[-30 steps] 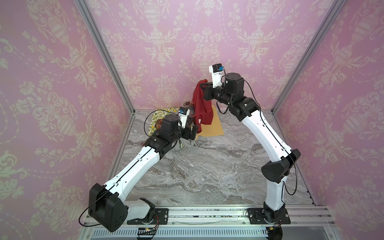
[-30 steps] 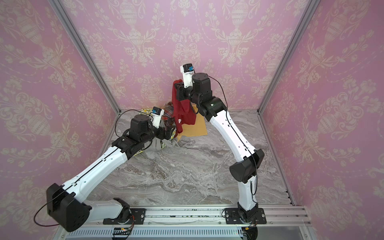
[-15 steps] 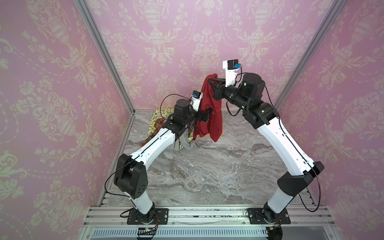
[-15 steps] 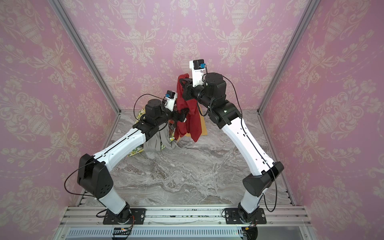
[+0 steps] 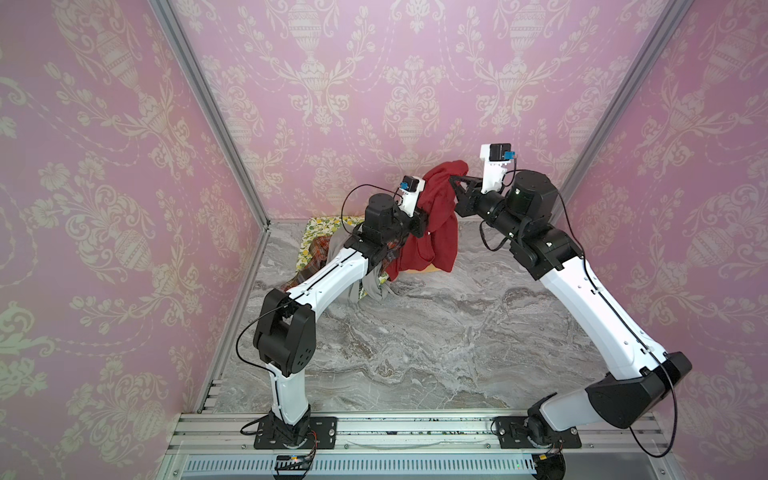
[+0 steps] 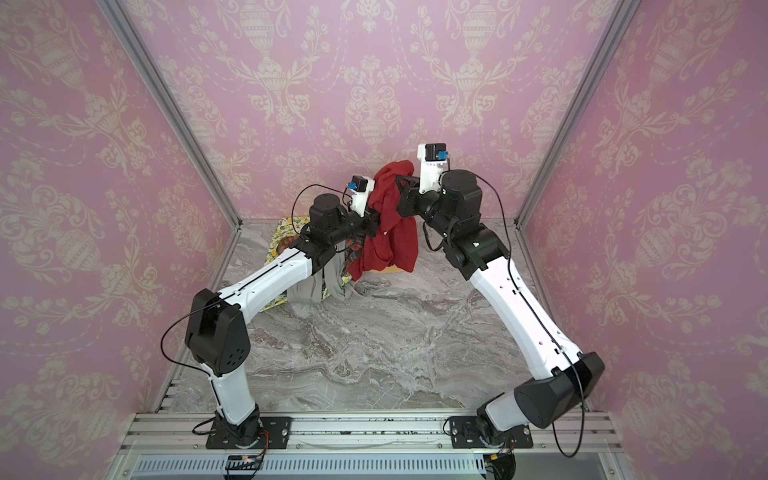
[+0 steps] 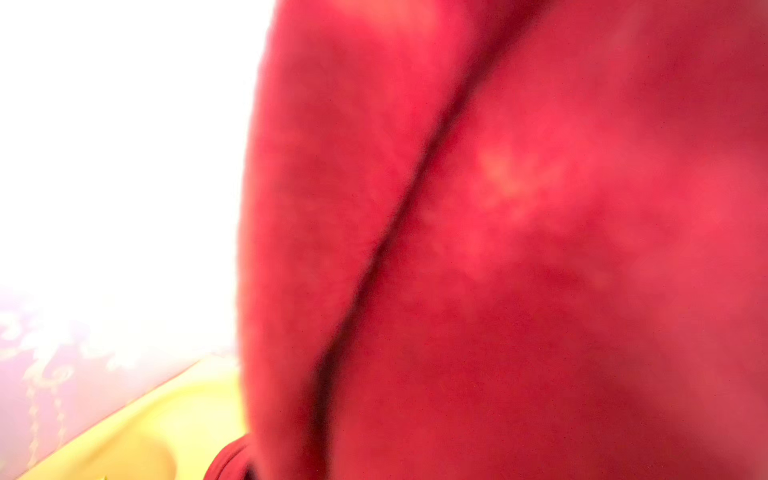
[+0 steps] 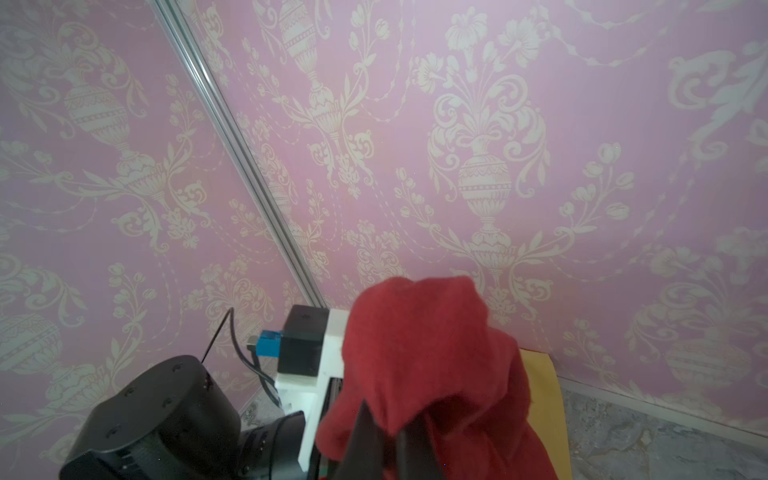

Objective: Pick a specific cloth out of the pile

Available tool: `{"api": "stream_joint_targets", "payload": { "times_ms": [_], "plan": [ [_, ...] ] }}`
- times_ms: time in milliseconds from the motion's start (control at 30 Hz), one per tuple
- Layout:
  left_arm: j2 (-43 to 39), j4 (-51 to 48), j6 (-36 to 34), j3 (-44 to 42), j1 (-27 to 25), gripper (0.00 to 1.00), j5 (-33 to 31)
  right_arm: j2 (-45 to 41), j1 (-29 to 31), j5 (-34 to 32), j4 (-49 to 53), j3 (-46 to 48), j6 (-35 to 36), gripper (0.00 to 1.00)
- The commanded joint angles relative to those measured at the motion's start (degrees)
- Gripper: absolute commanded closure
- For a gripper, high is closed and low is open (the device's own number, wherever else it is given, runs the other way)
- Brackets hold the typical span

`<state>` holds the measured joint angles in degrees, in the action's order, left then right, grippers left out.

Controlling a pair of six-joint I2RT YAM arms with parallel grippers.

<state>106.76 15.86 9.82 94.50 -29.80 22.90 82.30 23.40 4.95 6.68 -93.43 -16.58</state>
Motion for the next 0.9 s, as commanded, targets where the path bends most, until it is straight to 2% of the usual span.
{"api": "stream_joint_targets", "payload": {
  "times_ms": [0,167,267,367,500,600,700,867],
  "plan": [
    [-1.9,-0.1,4.2,5.5,0.0,1.00,3.4,-3.6,-2.0,-0.2,-4.1,7.2,-2.5,1.00],
    [-0.6,-7.1,6.5,12.8,-0.4,1.00,4.8,-6.7,-4.6,2.4,-8.3,17.1,-0.1,1.00],
    [-0.3,-9.9,7.5,15.5,-0.6,1.00,4.9,-7.8,-5.6,5.5,-11.8,22.5,2.4,0.86],
    [0.1,-13.4,7.6,18.1,-0.9,1.00,4.8,-8.6,-5.9,8.1,-15.9,28.3,5.4,0.68],
    [-0.1,-14.8,7.1,18.4,-1.2,1.00,4.9,-9.0,-6.0,9.9,-22.5,34.4,8.0,0.32],
    [-0.2,-15.3,7.2,18.6,-1.5,1.00,5.6,-8.9,-6.0,11.2,-26.9,38.0,9.8,0.13],
    [0.0,-17.1,6.0,19.4,-1.9,1.00,5.9,-8.2,-6.0,14.6,-33.2,41.4,10.7,0.05],
    [1.5,-20.2,5.4,21.8,-2.0,1.00,5.2,-8.8,-6.0,17.3,-43.7,47.1,9.1,0.01]
  ]
}}
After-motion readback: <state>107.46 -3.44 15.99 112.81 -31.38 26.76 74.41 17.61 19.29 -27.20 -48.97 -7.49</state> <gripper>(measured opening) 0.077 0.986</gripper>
